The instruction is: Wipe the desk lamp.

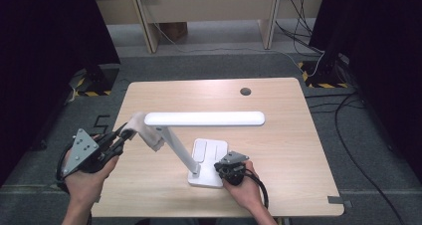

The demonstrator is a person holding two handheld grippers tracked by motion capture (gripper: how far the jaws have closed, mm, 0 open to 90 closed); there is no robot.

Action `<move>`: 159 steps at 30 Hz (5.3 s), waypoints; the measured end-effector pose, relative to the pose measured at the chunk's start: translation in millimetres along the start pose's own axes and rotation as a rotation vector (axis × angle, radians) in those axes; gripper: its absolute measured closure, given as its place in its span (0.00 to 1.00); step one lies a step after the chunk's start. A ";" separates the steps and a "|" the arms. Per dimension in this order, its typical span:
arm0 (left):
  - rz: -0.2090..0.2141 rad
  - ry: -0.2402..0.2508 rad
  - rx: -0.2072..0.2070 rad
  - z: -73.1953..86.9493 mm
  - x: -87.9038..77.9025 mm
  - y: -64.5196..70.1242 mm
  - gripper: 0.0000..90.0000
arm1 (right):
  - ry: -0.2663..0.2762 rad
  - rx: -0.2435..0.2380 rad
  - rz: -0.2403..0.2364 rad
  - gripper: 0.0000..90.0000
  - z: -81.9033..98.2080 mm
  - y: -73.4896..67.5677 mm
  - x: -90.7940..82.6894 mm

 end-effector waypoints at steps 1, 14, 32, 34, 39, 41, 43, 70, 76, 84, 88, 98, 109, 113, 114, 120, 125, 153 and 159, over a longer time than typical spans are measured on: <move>-0.001 0.002 0.003 -2.3 0.3 -0.4 0.92 | 0.001 0.001 -0.002 0.98 0.0 -0.2 0.1; 0.004 0.044 0.035 -28.6 5.5 3.2 0.92 | 0.006 -0.002 -0.002 0.98 0.3 -0.3 0.2; 0.014 0.065 0.074 -54.5 9.6 10.3 0.92 | 0.019 -0.003 0.000 0.98 0.4 -0.8 0.3; 0.010 0.064 0.081 -56.6 9.7 10.8 0.92 | 0.020 -0.005 0.000 0.98 0.3 -0.7 0.4; 0.004 0.074 0.079 -60.7 8.7 9.7 0.92 | 0.020 -0.005 0.000 0.98 0.3 -0.7 0.4; 0.001 0.080 0.078 -62.2 8.1 9.1 0.92 | 0.019 -0.002 0.000 0.98 0.4 -0.9 0.3; 0.001 0.079 0.081 -62.8 8.1 9.4 0.92 | 0.019 -0.004 0.001 0.98 0.4 -0.8 0.2; 0.065 0.089 0.080 -79.0 28.8 30.4 0.92 | 0.024 -0.006 0.001 0.99 0.3 -1.0 0.5; 0.083 0.084 0.076 -77.8 35.3 36.5 0.92 | 0.025 -0.006 -0.001 0.99 0.2 -1.1 0.6; 0.098 0.077 0.074 -77.5 42.8 42.7 0.92 | 0.024 -0.004 -0.002 0.99 0.2 -1.1 0.7; 0.106 0.074 0.073 -76.9 46.2 46.1 0.92 | 0.024 -0.003 -0.002 0.99 0.2 -1.2 0.7; 0.120 0.064 0.070 -73.8 54.0 51.8 0.92 | 0.025 -0.004 -0.001 0.99 0.2 -1.2 0.7; 0.134 0.070 0.062 -72.2 62.3 61.9 0.92 | 0.027 -0.002 -0.002 0.99 0.2 -1.3 0.8; 0.140 0.070 0.056 -71.0 65.8 66.0 0.92 | 0.028 -0.001 -0.002 0.99 0.2 -1.3 0.8; 0.140 0.070 0.054 -71.0 66.4 66.8 0.92 | 0.028 -0.001 -0.002 0.99 0.3 -1.3 0.7; 0.136 0.079 0.041 -71.4 69.0 69.3 0.92 | 0.030 0.000 0.000 0.99 0.2 -1.3 0.8; 0.135 0.086 0.035 -71.3 70.8 70.5 0.92 | 0.029 0.001 -0.001 0.99 0.3 -1.3 0.7; 0.173 0.073 0.063 -76.0 88.3 91.6 0.92 | 0.036 0.011 -0.002 0.99 0.2 -2.3 1.1; 0.179 0.075 0.060 -77.0 91.6 94.4 0.92 | 0.035 0.012 -0.004 0.99 0.3 -2.2 1.1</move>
Point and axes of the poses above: each handheld gripper's, and its own axes: x roughly forward along the jaws, z roughly out of its underside, y roughly to its right, the point moved 10 cm from there along x, roughly forward along the jaws, and after that the axes turned 13 degrees about z, right-handed, at the moved point
